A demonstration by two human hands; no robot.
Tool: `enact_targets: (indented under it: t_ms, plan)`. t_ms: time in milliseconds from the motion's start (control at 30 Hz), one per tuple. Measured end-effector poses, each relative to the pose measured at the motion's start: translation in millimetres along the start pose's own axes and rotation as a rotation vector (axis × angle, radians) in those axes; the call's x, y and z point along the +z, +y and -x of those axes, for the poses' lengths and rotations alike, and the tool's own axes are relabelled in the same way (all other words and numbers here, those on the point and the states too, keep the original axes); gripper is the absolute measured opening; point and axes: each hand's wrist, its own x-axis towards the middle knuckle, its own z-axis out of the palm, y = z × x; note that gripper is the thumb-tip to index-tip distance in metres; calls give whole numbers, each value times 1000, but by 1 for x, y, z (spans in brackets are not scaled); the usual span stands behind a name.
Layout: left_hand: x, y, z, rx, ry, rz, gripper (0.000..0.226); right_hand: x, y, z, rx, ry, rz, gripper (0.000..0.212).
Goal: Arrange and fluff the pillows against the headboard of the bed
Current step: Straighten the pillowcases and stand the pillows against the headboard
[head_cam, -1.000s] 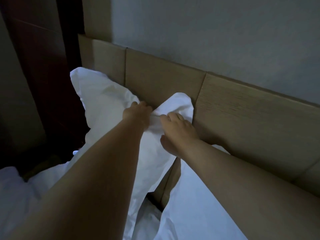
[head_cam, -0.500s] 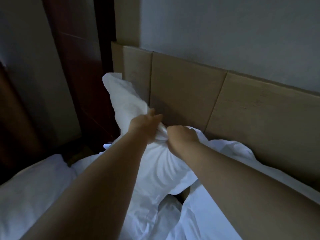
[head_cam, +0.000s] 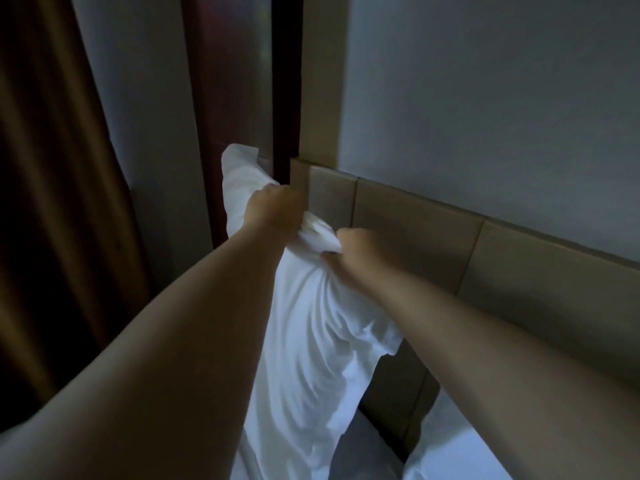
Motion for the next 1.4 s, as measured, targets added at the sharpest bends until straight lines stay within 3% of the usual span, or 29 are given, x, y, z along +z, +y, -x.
enact_targets:
  t_ms: [67, 467, 667, 833, 1067, 1400]
  plan:
    - [-4, -1, -2, -2, 15, -5, 23, -2, -1, -3, -6, -6, -7, 19]
    - [56, 29, -13, 30, 9, 53, 22, 35, 42, -15, 30, 1, 57, 22]
    - [100, 56, -21, 43, 8, 109, 20, 56, 76, -14, 11, 33, 276, 23]
    - [152, 73, -20, 21, -83, 128, 22, 76, 102, -8, 4, -38, 388, 20]
    - [151, 88, -56, -22, 81, 176, 24, 61, 107, -27, -39, 94, 497, 19]
    - [206, 117, -39, -47, -119, 287, 27, 86, 143, -19, 158, -218, 489, 31]
